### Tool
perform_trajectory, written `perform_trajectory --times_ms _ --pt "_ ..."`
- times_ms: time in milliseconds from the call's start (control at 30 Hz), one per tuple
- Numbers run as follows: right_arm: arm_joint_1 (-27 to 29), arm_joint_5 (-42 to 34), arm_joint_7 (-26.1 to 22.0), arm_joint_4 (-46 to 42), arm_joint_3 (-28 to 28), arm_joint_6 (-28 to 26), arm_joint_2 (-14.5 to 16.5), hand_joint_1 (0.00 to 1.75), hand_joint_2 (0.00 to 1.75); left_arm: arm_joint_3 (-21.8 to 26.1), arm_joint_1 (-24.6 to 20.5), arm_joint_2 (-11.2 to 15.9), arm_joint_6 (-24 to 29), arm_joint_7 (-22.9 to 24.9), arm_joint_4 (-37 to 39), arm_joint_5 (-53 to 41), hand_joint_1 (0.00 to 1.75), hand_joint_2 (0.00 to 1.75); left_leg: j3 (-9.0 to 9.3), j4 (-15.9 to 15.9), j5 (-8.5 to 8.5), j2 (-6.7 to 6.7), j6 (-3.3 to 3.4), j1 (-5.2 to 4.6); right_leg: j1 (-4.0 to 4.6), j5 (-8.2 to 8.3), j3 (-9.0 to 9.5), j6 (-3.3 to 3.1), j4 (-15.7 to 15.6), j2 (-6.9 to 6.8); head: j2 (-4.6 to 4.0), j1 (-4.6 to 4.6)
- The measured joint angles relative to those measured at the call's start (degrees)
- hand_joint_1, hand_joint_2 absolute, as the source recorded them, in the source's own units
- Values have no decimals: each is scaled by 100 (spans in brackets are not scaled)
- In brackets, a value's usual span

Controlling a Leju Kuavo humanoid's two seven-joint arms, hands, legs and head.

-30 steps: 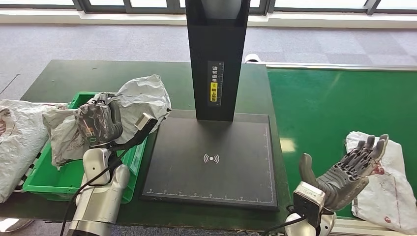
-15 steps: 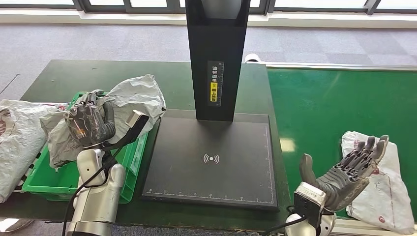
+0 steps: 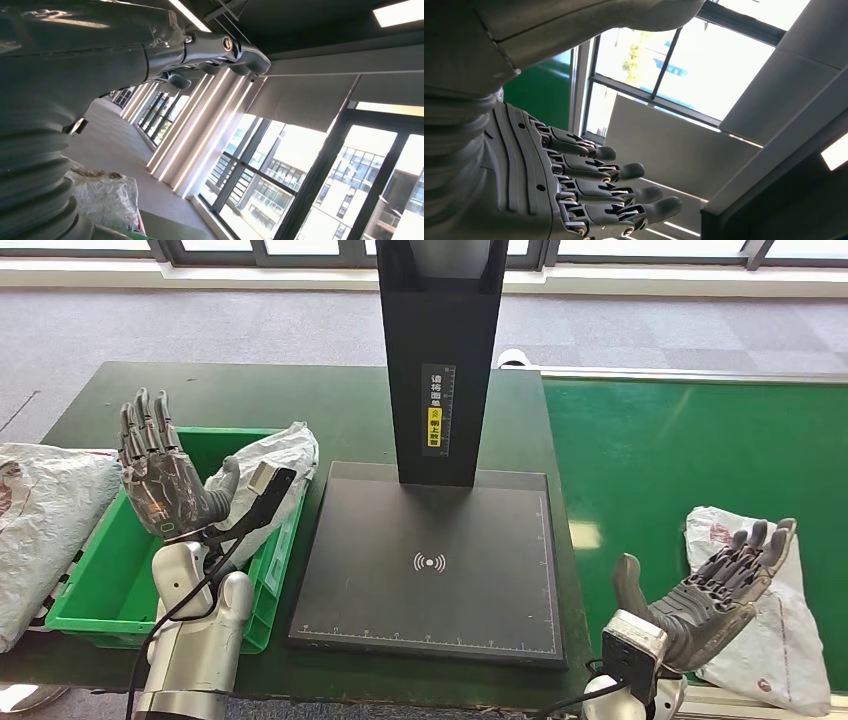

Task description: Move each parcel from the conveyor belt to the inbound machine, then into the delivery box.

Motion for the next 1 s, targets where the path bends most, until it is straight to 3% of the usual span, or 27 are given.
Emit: perform_trajectory --times_ms 300,467,533,600,700,767,867,1000 --pt "0 2 0 7 -13 0 0 0 175 54 0 -75 1 -233 -101 9 0 175 -1 0 0 -1 0 0 -1 0 1 0 0 0 0 0" --pt "-5 26 1 53 -21 0 0 0 175 290 0 -223 2 -722 -323 125 0 175 -1 0 0 -1 0 0 0 0 1 0 0 0 0 0" --pt "-7 49 2 75 -25 0 0 0 175 430 0 -315 2 -1201 -495 396 0 175 -1 0 0 -1 0 0 0 0 1 0 0 0 0 0" --pt "-7 151 2 114 -57 0 0 0 175 590 -11 -424 3 -2143 -649 1178 0 175 0 0 0 -1 0 0 -1 0 1 0 -1 -1 0 0" --pt "-8 495 5 263 -199 0 2 0 175 630 -38 -558 -100 -3890 -500 3367 0 175 1 0 0 -6 0 -1 -2 0 3 0 -2 -5 0 0" --pt "-29 973 8 464 -364 0 2 0 175 400 21 -613 -602 -4586 -349 4976 0 175 1 0 -1 -6 1 -1 -2 0 4 1 -3 -6 0 1" --pt "-124 2043 20 896 -866 2 4 0 175 -227 277 -615 -1771 -4845 -476 6902 0 175 -4 1 -1 -11 2 -4 -5 0 4 2 -3 -9 0 1" --pt "-465 4021 457 1379 -2014 0 4 0 175 -1010 725 -546 -3147 -4852 -1001 8208 0 175 -6 2 -4 -17 9 -11 -11 3 5 7 -3 -15 0 1"
